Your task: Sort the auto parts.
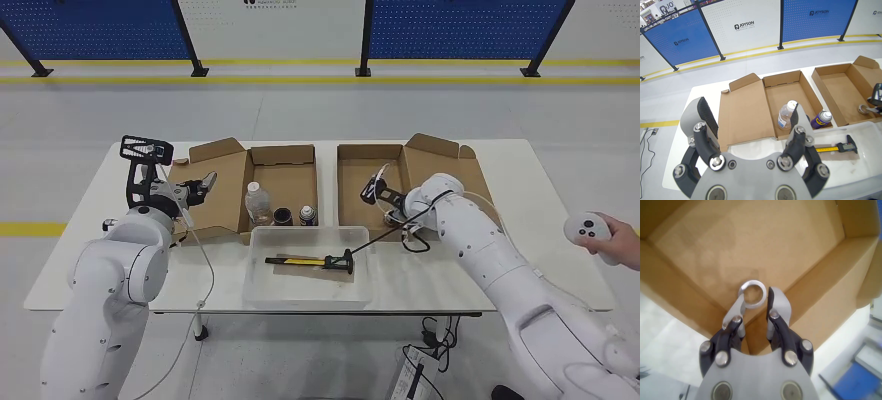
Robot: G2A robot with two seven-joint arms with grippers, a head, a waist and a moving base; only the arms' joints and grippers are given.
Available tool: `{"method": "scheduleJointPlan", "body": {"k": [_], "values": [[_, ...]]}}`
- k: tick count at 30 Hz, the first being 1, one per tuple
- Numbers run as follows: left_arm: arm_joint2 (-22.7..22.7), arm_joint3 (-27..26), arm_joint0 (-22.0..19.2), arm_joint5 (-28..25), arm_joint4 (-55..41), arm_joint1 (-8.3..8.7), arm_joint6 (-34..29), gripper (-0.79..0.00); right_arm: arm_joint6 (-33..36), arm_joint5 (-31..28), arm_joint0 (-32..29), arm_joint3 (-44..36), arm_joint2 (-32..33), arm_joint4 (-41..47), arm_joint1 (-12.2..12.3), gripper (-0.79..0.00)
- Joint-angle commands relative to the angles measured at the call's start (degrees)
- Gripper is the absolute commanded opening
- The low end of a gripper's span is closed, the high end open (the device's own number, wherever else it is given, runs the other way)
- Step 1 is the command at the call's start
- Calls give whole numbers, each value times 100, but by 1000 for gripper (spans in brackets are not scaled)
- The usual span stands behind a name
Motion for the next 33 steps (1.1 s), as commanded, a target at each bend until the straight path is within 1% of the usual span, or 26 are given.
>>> {"method": "scheduleJointPlan", "body": {"k": [1, 4, 6, 9, 11, 14, 17, 20, 22, 25, 27, 33], "values": [[0, 0, 0, 0, 0, 0, 0, 0, -2, 14, 10, -12, 36, 5, 0, -486], [0, 0, 0, 0, 0, 0, 0, 0, -20, 34, 36, -130, 148, 20, 26, -493], [0, 0, 0, 0, 0, 0, 0, 0, -20, 55, 43, -346, 269, 26, 66, -493], [0, 0, 0, 0, 0, 0, 0, 0, 59, 139, -31, -969, 555, 26, 176, -483], [0, 0, 0, 0, 0, 0, 0, 0, 213, 199, -193, -1637, 800, -15, 282, -474], [0, 0, 0, 0, 0, 0, 0, 0, 643, 202, -630, -2868, 1174, -89, 455, -462], [0, 0, 0, 0, 0, 0, 0, 0, 1117, -7, -1127, -4008, 1445, 83, 585, -465], [0, 0, 0, 0, 0, 0, 0, 0, 1526, -165, -1458, -4822, 1519, 147, 654, -456], [0, 0, 0, 0, 0, 0, 0, 0, 1733, -216, -1604, -5206, 1481, 202, 673, -453], [0, 0, 0, 0, 0, 0, 0, 0, 1919, -272, -1737, -5565, 1291, 322, 664, -449], [0, 0, 0, 0, 0, 0, 0, 0, 2012, -292, -1762, -5637, 1078, 285, 640, -446], [0, 0, 0, 0, 0, 0, 0, 0, 1853, -254, -1706, -5030, 331, 344, 479, -453]]}}
